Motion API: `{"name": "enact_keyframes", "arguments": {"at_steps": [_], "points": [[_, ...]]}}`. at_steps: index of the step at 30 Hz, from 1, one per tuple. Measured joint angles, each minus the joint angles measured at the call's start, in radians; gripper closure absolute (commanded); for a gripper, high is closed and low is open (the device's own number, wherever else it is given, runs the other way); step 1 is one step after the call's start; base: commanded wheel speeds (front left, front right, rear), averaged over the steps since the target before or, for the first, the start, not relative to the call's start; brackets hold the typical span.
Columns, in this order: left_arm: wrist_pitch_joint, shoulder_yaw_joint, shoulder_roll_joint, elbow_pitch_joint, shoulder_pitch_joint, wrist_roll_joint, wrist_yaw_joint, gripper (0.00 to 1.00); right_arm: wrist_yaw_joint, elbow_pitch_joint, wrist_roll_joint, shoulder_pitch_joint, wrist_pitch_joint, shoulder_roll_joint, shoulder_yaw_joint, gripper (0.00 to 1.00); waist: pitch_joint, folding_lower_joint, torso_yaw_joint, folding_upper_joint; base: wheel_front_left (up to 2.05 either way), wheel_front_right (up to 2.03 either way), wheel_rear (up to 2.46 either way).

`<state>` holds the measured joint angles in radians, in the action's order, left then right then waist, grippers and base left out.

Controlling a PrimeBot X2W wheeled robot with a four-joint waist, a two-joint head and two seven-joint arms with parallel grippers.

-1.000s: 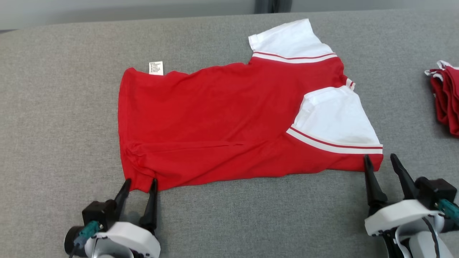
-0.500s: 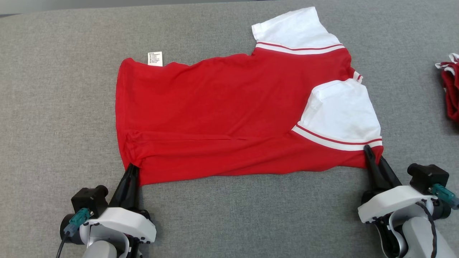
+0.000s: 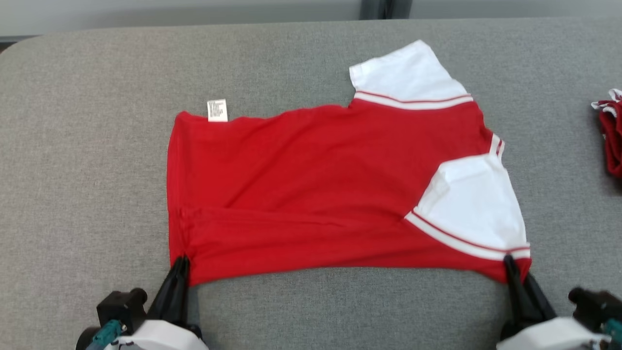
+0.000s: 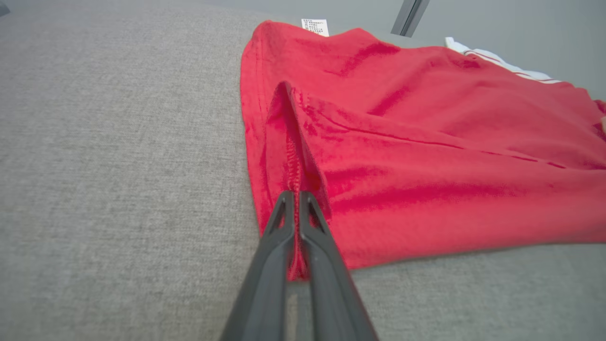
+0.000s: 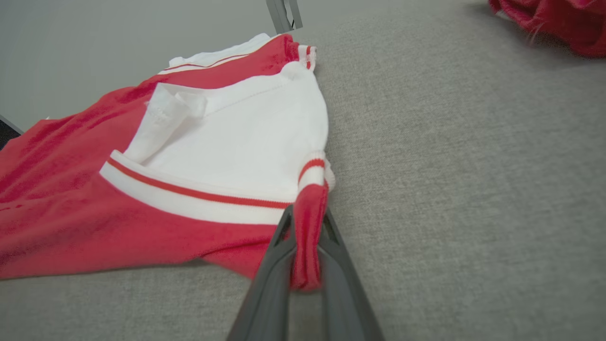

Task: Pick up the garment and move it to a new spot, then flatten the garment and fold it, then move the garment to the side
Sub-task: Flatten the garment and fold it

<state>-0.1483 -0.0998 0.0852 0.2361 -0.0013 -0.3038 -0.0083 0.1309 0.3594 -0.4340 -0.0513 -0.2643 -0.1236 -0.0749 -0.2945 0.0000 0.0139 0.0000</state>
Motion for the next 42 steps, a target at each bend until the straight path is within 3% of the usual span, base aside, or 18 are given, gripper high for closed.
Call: {"name": "enact_keyframes", "arguments": {"at_steps": [11,17,18,19,20,23,33,42], "points": [[0.127,-0.011,0.03,-0.153,0.191,-0.015,0.027,1.0,0.0,-0.152,-0.005,0.259,0.067,0.056,0.049,1.0,0.057,-0.0001,0.002,0.0,0.0,0.0,0.0],[0.173,-0.01,0.048,-0.19,0.239,-0.024,0.033,1.0,0.0,-0.181,0.004,0.31,0.112,0.067,0.084,1.0,0.093,0.0,0.002,0.0,0.0,0.0,0.0],[0.177,-0.01,0.047,-0.19,0.239,-0.031,0.033,0.65,0.0,-0.18,0.007,0.306,0.115,0.067,0.085,1.0,0.097,0.0,0.002,0.0,0.0,0.0,0.0],[0.18,-0.012,0.045,-0.191,0.238,-0.034,0.033,0.0,0.0,-0.178,0.016,0.3,0.122,0.069,0.086,0.44,0.1,0.0,0.002,0.0,0.0,0.0,0.0],[0.18,-0.012,0.041,-0.191,0.237,-0.039,0.035,0.0,0.0,-0.175,0.029,0.291,0.124,0.069,0.087,0.0,0.102,0.0,0.003,0.0,0.0,0.0,0.0],[0.181,-0.011,0.031,-0.185,0.227,-0.051,0.045,0.0,0.0,-0.189,0.069,0.232,0.121,0.069,0.093,0.0,0.113,0.0,0.01,0.0,0.0,0.0,0.0],[0.007,0.012,0.024,-0.221,0.121,0.006,0.095,0.0,0.0,-0.319,0.164,0.085,0.07,0.048,0.072,0.0,0.168,0.0,0.024,0.0,0.0,0.0,0.0],[0.007,-0.018,0.03,-0.172,0.048,0.028,0.093,0.0,0.0,-0.354,0.187,0.082,0.097,0.054,0.075,0.0,0.172,0.0,0.023,0.0,0.0,0.0,0.0]]}}
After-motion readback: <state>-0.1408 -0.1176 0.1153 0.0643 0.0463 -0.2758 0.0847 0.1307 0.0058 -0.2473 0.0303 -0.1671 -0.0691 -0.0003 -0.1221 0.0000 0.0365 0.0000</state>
